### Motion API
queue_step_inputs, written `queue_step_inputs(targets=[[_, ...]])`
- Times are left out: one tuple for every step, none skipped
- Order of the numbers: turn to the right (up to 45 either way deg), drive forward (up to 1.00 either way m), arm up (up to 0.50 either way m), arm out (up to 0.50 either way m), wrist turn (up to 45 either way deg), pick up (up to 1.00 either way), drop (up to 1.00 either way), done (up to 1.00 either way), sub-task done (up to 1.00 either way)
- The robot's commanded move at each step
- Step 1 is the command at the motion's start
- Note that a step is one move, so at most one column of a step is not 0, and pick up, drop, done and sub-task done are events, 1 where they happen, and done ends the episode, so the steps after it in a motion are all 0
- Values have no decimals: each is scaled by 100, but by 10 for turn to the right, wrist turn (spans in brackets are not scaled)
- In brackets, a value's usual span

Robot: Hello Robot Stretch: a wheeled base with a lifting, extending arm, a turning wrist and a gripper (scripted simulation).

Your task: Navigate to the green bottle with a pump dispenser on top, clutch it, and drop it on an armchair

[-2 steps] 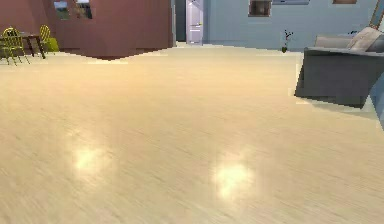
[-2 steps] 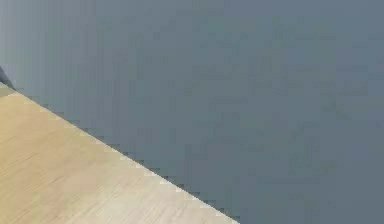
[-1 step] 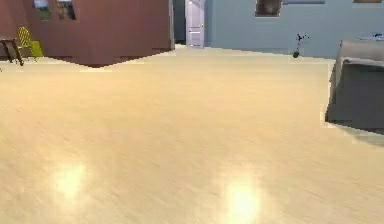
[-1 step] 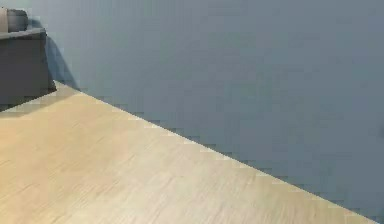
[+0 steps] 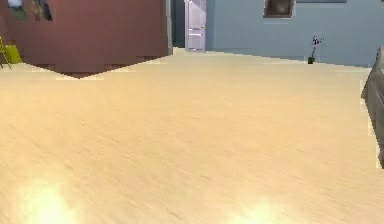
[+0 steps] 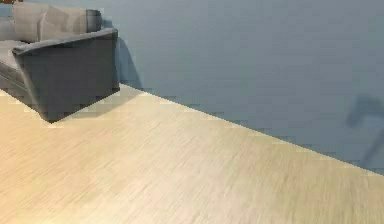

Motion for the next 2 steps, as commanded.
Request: queue_step_inputs(targets=[[0,100,0,0,0,0,0,0,0],[0,100,0,0,0,0,0,0,0]])
